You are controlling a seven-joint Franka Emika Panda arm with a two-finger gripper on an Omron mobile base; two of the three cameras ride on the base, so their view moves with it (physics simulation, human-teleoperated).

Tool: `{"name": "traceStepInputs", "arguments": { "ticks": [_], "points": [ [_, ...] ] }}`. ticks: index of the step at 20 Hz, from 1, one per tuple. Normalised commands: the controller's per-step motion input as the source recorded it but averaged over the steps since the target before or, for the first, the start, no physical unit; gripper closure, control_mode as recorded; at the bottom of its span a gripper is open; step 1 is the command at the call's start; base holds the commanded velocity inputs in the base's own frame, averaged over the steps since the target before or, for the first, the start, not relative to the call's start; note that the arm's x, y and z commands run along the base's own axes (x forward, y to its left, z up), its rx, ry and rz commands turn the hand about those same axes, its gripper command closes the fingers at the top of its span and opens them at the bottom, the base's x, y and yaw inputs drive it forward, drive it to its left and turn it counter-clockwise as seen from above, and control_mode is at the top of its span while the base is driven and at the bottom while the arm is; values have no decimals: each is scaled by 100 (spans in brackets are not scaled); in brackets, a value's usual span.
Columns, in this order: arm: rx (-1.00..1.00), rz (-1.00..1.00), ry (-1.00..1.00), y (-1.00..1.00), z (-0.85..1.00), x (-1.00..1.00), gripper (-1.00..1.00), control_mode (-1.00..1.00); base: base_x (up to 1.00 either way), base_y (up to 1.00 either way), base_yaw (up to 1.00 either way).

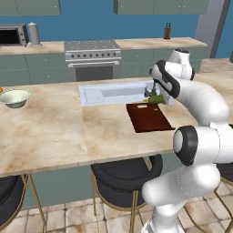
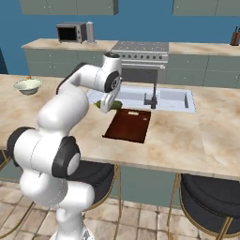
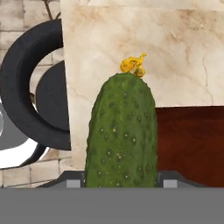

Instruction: Place the two vegetables and bowl onto the tray for setting up a vegetable dip station.

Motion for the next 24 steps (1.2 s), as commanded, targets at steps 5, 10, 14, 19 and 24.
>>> {"name": "traceStepInputs", "arguments": {
  "ticks": [5, 10, 14, 19, 24],
  "points": [
    [-2, 10, 0, 0, -26, 51, 100, -100, 0, 0, 0],
    [-1, 2, 0, 0, -39, 41, 100, -100, 0, 0, 0],
    [-1, 2, -1, -1, -37, 50, 100, -100, 0, 0, 0],
    [0, 2, 0, -5, -30, 56, 100, -100, 0, 0, 0],
    [0, 4, 0, -16, -23, 62, 100, -100, 0, 0, 0]
  ]
}}
